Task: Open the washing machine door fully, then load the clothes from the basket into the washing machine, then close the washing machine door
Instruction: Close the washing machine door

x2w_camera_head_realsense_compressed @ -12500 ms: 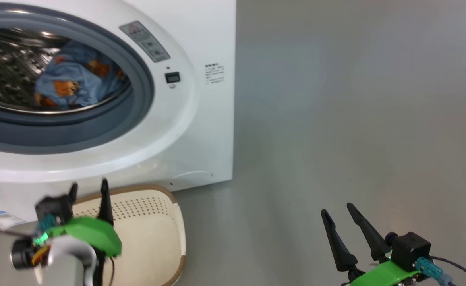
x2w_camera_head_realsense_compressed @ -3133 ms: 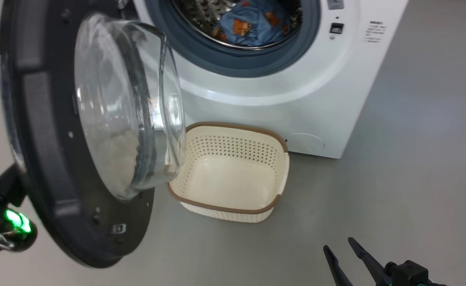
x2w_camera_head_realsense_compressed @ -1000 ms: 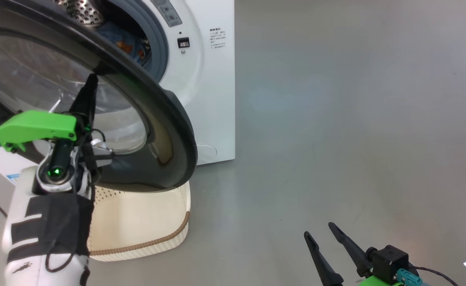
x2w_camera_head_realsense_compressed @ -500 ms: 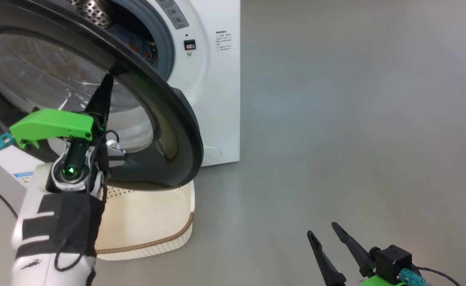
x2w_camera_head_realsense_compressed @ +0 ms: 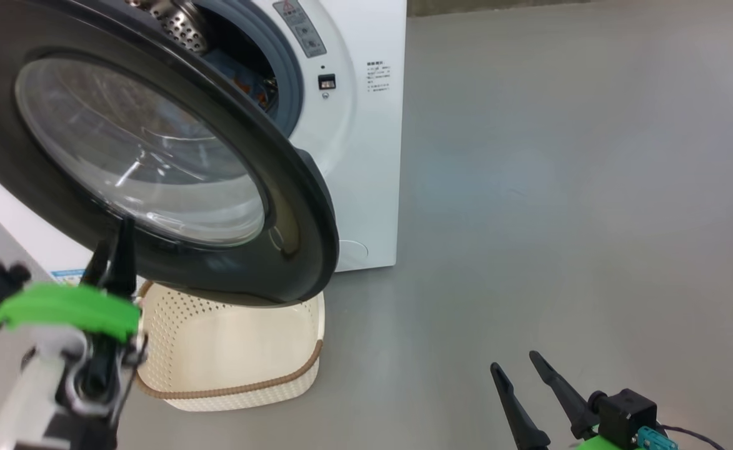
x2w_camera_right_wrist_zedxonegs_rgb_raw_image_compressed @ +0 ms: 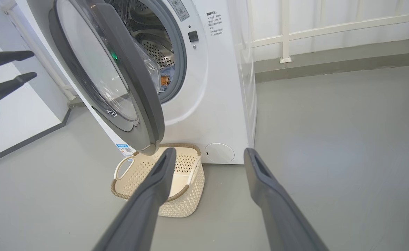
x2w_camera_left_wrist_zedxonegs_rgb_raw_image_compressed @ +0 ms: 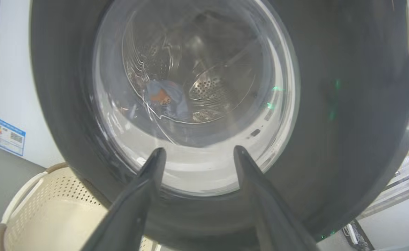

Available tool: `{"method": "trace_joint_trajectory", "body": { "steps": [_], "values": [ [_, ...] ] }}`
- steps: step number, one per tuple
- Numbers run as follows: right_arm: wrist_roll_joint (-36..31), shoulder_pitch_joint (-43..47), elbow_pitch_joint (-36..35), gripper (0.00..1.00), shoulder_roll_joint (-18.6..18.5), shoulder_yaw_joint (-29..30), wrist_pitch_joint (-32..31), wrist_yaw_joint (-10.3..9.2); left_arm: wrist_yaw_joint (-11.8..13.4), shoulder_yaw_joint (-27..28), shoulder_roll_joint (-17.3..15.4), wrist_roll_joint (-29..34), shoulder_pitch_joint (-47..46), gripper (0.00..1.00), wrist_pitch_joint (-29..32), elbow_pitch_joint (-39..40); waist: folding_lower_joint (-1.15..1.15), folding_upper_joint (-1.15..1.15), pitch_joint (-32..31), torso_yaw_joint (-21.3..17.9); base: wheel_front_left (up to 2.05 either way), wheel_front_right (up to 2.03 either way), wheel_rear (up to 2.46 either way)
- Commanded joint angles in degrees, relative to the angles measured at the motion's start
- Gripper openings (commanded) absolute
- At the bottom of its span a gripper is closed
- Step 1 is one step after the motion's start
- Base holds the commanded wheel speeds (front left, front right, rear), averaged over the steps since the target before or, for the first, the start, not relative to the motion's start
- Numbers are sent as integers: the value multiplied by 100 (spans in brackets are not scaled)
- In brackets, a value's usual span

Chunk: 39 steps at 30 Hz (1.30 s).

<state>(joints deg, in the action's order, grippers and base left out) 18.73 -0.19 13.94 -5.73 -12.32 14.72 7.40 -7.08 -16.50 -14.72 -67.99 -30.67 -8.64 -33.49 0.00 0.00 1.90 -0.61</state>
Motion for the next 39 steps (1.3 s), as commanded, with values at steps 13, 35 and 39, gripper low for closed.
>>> {"method": "trace_joint_trajectory", "body": {
  "steps": [13, 35, 39],
  "values": [
    [-76, 108, -249, 100, -32, 73, 28, 9, 768, 488, -420, 2553, 1808, 100, -633, 1120, 0, 0, -216, 278, 0, 0, 0],
    [-106, 188, -309, 100, -8, 266, 28, 9, 314, 2302, 967, 4937, 4158, 100, -635, 2566, 0, 0, -383, 222, 0, 0, 0],
    [-125, 178, -323, 100, 24, 327, 28, 9, 211, 2465, 1066, 5047, 4151, 100, -635, 2591, 0, 0, -379, 202, 0, 0, 0]
  ]
}}
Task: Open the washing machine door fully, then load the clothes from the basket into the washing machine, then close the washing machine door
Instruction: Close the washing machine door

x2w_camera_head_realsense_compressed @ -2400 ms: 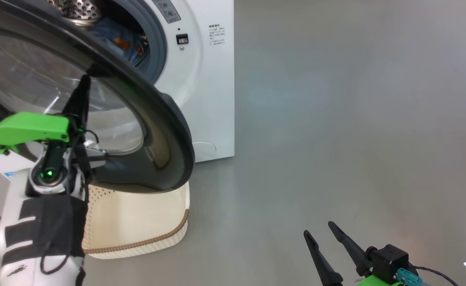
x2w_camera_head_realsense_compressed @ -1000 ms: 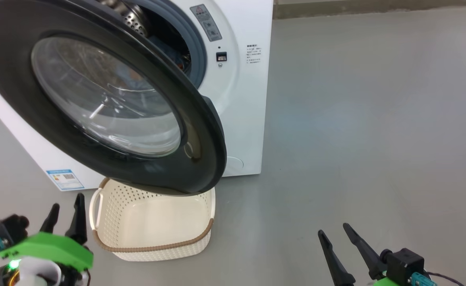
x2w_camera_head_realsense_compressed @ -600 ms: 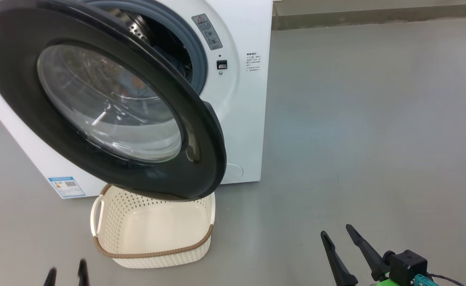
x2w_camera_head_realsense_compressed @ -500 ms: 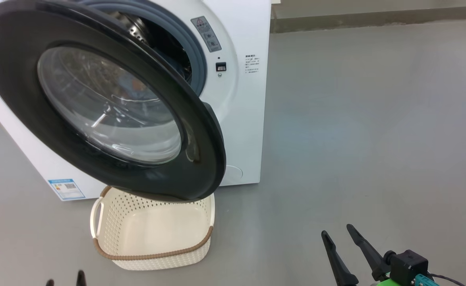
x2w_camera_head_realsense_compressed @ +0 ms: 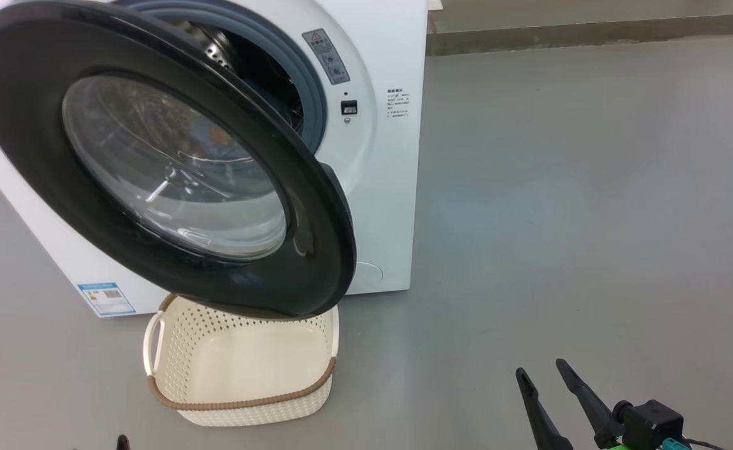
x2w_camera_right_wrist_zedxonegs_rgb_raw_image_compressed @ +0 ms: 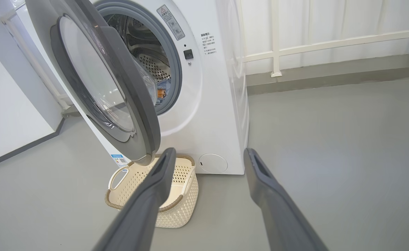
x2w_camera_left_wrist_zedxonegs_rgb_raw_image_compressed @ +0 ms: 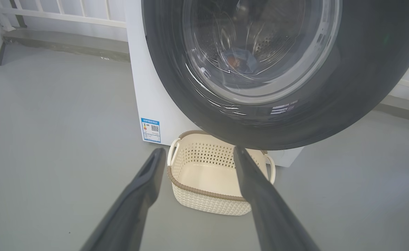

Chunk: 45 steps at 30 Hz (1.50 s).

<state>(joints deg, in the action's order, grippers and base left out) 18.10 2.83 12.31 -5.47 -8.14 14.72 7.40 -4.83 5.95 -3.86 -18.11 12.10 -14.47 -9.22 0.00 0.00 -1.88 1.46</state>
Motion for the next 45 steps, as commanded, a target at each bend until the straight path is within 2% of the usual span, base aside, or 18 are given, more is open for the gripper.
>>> {"method": "trace_joint_trajectory", "body": {
  "steps": [1, 11, 19, 21, 22, 23, 24, 26, 27, 37, 45],
  "values": [
    [-63, -118, -160, 100, 1, -77, 28, 9, -36, 248, -1, 82, -129, 100, -52, 164, 0, 0, -1, -9, 0, 0, 0],
    [-61, -99, -150, 100, 44, 54, 28, 9, -170, 387, 85, 197, -161, 100, -52, 98, 0, 0, -25, -49, 0, 0, 0],
    [-80, -123, -130, 100, 52, 185, 28, 9, -217, 291, 96, 120, -185, 100, -52, 78, 0, 0, -27, -57, 0, 0, 0],
    [-83, -133, -125, 74, 47, 229, 28, 9, -222, 257, 97, 102, -177, 100, -52, 82, 0, 0, -22, -61, 0, 0, 0],
    [-88, -137, -125, 54, 45, 243, 28, 9, -224, 244, 97, 94, -173, 100, -52, 82, 0, 0, -19, -63, 0, 0, 0],
    [-88, -137, -125, 54, 45, 243, 28, 9, -224, 244, 97, 94, -173, 100, -52, 82, 0, 0, -19, -63, 0, 0, 0],
    [-91, -142, -125, 44, 42, 253, 28, 9, -225, 234, 97, 89, -169, 100, -52, 82, 0, 0, -14, -67, 0, 0, 0],
    [-90, -157, -116, 9, 27, 272, 28, 9, -228, 213, 97, 78, -168, 100, -52, 79, 0, 0, -2, -70, 0, 0, 0],
    [-93, -166, -112, 0, 24, 281, 28, 9, -229, 196, 97, 71, -171, 100, -52, 75, 0, 0, 5, -71, 0, 0, 0],
    [-6, -510, -162, 0, 18, 476, 28, 9, -238, 44, 98, 37, -216, 100, -52, 58, 0, 0, 77, -59, 0, 0, 0],
    [185, -1412, -930, 0, 27, 745, 28, 9, -235, -119, 98, -64, -283, 100, -52, 37, 0, 0, 93, 82, 0, 0, 0]
  ]
}}
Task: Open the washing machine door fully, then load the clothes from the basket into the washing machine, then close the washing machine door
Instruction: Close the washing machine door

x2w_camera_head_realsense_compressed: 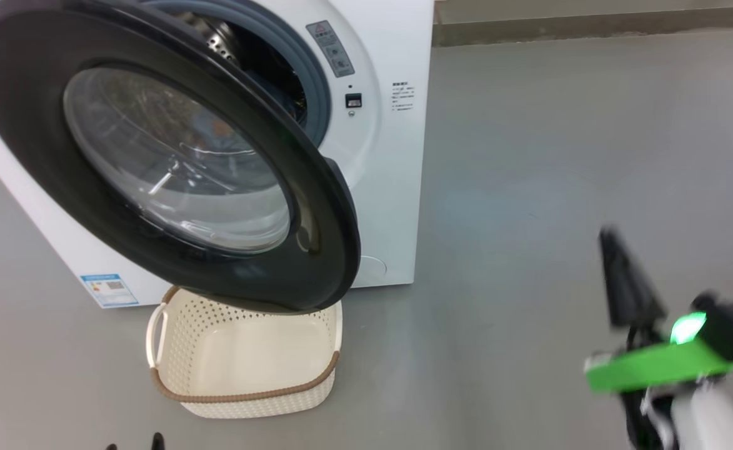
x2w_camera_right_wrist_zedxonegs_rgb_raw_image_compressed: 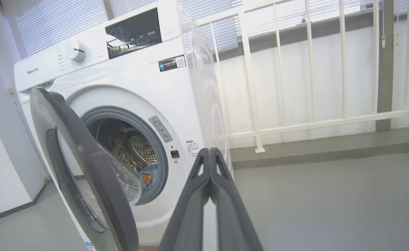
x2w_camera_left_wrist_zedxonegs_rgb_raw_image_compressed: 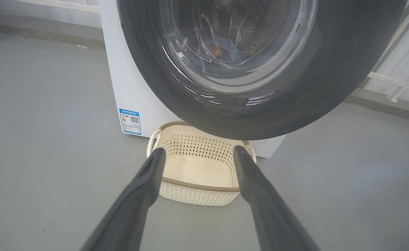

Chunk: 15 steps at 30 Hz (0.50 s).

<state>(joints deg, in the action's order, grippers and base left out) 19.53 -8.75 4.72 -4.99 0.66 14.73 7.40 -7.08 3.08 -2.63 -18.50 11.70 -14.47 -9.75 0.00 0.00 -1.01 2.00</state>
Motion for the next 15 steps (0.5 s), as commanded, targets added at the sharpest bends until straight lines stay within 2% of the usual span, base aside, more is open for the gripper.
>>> {"method": "trace_joint_trajectory", "body": {
  "steps": [1, 6, 11, 15],
  "values": [
    [60, -412, -312, 0, -15, -131, 27, 9, -8, 142, -25, -28, -252, 100, -52, 88, 0, 0, 11, 54, 0, 0, 0],
    [235, -1266, -927, 0, 72, -357, 27, 9, 6, -5, -25, -61, -325, 100, -52, 66, 0, 0, 35, 232, 0, 0, 0],
    [411, -1901, -1194, 0, 140, -1141, 27, 9, 21, -191, -25, -95, -400, 100, -52, 36, 0, 0, 22, 515, 0, 0, 0],
    [503, -2069, -1119, 0, 180, -1738, 27, 9, 36, -349, -25, -117, -443, 100, -52, 24, 0, 0, 6, 795, 0, 0, 0]
  ]
}}
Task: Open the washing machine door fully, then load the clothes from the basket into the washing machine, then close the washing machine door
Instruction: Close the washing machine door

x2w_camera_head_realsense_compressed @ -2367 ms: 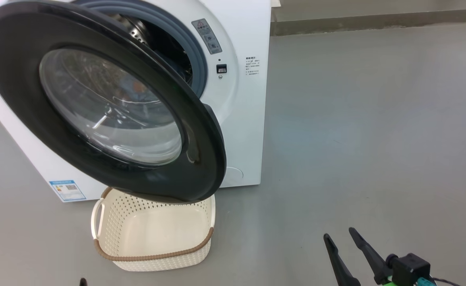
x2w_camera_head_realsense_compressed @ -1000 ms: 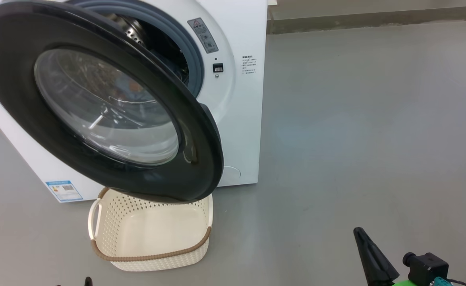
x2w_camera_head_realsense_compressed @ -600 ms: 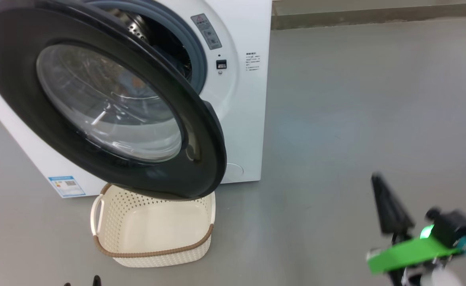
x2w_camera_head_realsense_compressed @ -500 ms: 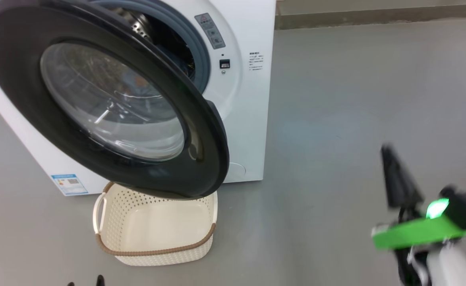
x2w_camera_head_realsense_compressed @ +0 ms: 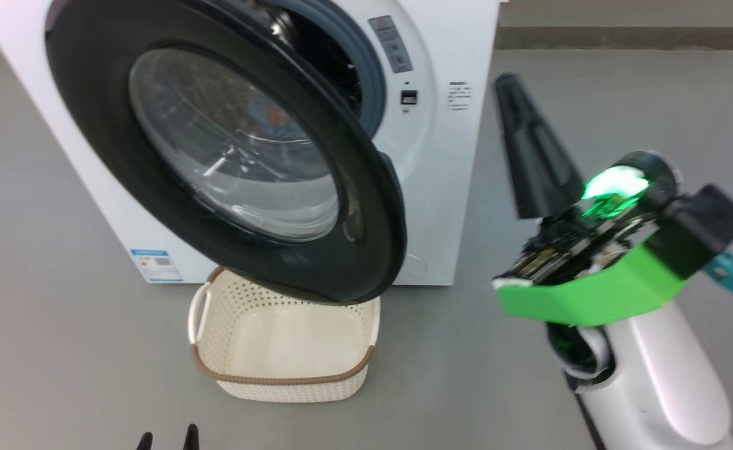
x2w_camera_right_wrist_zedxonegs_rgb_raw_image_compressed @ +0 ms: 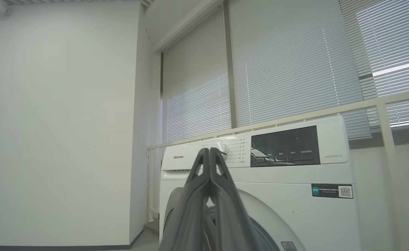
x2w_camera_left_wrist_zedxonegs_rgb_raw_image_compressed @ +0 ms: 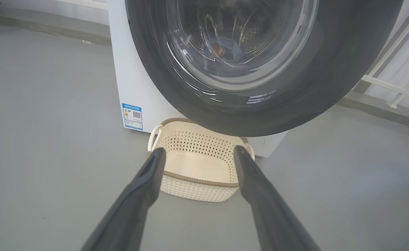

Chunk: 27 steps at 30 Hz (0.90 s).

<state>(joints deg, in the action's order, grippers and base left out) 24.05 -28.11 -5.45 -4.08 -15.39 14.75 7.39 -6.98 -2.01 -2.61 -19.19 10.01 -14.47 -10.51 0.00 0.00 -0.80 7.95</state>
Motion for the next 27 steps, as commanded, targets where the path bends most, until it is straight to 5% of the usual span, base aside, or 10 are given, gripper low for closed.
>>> {"method": "trace_joint_trajectory", "body": {
  "steps": [1, 12, 27],
  "values": [
    [52, -120, -33, 0, 94, -269, 25, 10, 45, 138, -27, -60, -284, 100, -52, 116, 0, 0, -16, 276, 0, 0, 0],
    [101, 353, 1097, 0, 105, -1364, 25, 10, 197, -175, -27, -305, -359, 100, -52, 272, 0, 0, 174, 931, 0, 0, 0],
    [-51, 306, 1882, 0, -29, -788, 25, 10, 356, -738, -27, -630, -738, 100, -52, 567, 0, 0, 837, 1455, 0, 0, 0]
  ]
}}
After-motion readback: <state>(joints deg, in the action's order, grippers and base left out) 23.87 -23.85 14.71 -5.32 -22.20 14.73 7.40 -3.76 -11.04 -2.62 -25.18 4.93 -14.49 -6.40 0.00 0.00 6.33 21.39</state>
